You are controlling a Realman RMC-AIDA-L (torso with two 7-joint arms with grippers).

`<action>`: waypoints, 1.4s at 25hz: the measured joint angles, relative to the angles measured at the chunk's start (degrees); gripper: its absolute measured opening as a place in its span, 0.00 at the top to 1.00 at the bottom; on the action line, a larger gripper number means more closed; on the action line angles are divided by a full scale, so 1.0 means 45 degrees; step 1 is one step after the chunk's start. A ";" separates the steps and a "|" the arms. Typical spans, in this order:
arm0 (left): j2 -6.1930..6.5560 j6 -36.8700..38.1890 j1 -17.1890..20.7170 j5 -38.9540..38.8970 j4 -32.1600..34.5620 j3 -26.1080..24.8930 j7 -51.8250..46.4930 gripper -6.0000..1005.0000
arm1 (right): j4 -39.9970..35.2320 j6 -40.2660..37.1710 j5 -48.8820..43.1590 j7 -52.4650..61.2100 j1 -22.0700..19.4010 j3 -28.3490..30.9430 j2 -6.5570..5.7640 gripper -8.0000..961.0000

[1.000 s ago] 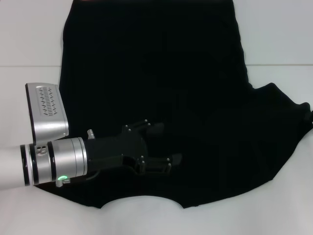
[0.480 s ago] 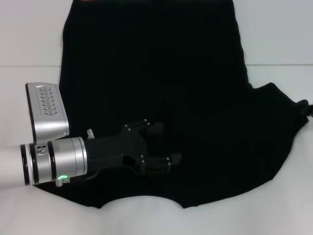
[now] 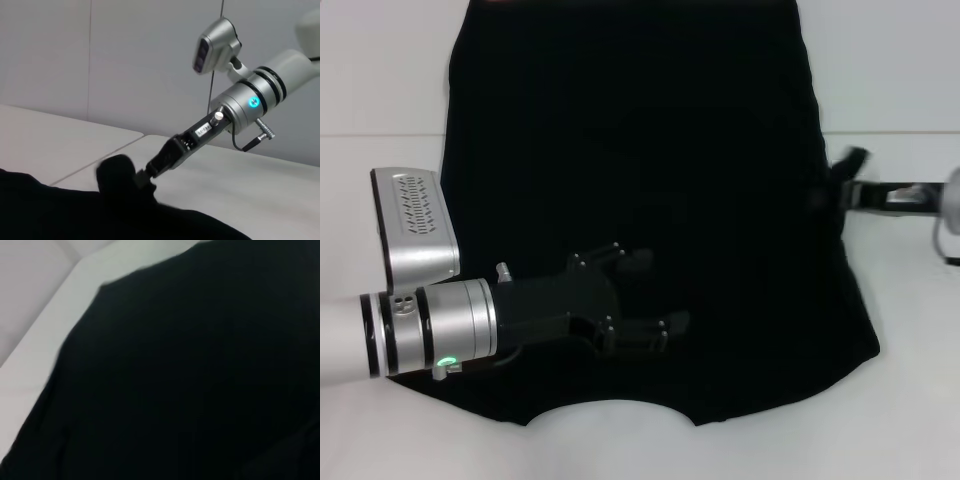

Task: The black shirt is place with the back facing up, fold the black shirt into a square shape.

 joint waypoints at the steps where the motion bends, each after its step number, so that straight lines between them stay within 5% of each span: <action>1: 0.0000 -0.0008 -0.0001 0.0000 0.0005 -0.0002 0.0000 0.06 | 0.0001 -0.0129 -0.0003 0.0023 0.0098 -0.0305 0.0033 0.99; 19: 0.0037 -0.0005 -0.0017 0.0000 0.0020 -0.0354 -0.0020 0.06 | 0.0020 -0.0366 -0.0002 0.0436 0.0757 -0.1458 0.0408 0.98; 22: 0.0040 -0.0014 -0.0020 0.0000 0.0024 -0.0359 -0.0020 0.06 | 0.0019 -0.0384 0.0051 0.0414 0.0809 -0.1502 0.0435 0.77; 35: 0.0212 -0.0198 0.0109 0.0138 0.0158 -0.1429 -0.0958 0.06 | 0.0002 -0.0547 0.1098 -0.0233 0.0348 -0.1136 0.0317 0.44</action>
